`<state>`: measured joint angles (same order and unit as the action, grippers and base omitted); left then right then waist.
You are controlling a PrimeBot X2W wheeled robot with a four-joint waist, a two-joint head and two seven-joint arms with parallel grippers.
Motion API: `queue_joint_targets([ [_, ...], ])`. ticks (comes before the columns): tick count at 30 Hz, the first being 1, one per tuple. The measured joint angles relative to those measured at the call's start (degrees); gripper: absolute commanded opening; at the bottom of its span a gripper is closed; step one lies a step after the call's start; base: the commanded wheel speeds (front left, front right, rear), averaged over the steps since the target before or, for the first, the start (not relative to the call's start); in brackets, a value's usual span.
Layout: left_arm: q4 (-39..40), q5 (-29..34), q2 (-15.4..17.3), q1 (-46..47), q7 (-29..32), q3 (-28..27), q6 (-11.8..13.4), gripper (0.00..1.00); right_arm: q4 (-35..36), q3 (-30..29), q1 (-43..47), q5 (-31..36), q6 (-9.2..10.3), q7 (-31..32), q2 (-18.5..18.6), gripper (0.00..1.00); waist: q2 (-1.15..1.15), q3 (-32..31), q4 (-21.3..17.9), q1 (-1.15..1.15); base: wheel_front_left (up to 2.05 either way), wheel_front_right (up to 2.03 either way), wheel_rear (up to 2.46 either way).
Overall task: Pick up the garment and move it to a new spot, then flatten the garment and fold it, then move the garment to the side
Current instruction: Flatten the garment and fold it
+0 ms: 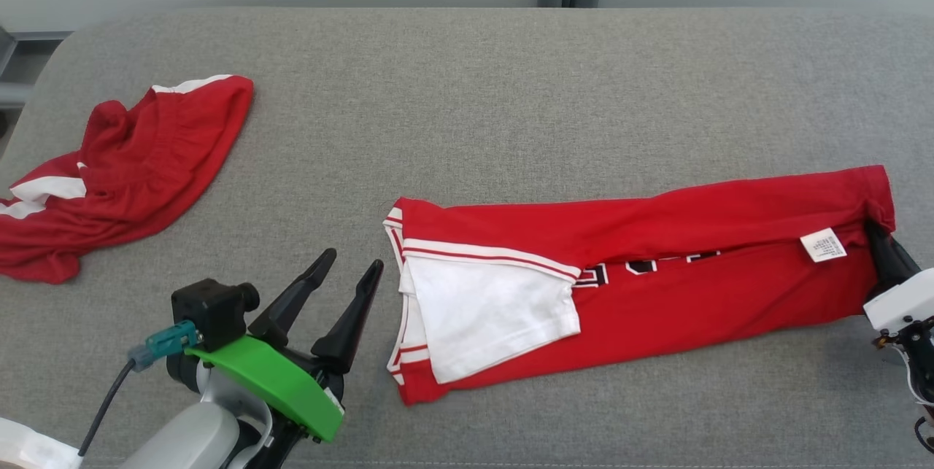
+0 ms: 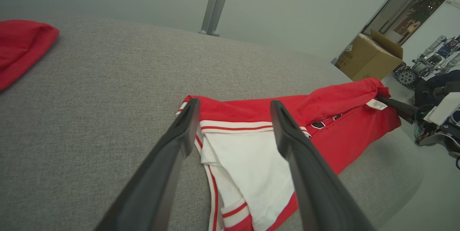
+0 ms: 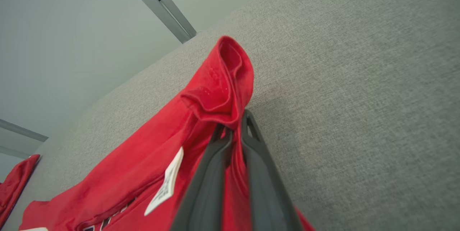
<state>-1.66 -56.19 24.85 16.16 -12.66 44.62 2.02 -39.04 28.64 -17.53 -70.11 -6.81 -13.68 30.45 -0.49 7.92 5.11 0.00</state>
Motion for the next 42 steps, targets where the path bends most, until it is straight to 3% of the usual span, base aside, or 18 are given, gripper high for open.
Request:
queue_joint_targets([
  [9,0.2,0.1,-0.3,0.0,0.0,0.0,0.0,1.00,6.7,0.9,-2.4,3.8,-0.24,-0.4,1.3,0.00,0.00,-0.4,0.0,0.00,0.00,0.00,0.00],
  [26,0.3,0.4,-0.1,-0.1,-0.6,-2.2,1.0,1.00,25.0,10.4,0.7,7.2,-0.24,-0.7,-3.8,0.00,0.00,-2.5,3.0,0.00,0.00,0.00,0.00],
  [35,0.3,0.4,-1.3,-0.1,-0.6,-2.1,1.1,1.00,23.5,13.0,1.9,8.1,-0.13,-0.5,-6.8,0.00,0.00,-3.0,6.3,0.00,0.00,0.00,0.00],
  [42,0.3,0.4,-2.0,-0.2,-0.6,-2.0,1.3,1.00,21.4,13.2,1.9,8.1,1.94,-0.2,-9.6,0.00,0.00,-3.4,10.4,0.00,0.00,0.00,0.00],
])
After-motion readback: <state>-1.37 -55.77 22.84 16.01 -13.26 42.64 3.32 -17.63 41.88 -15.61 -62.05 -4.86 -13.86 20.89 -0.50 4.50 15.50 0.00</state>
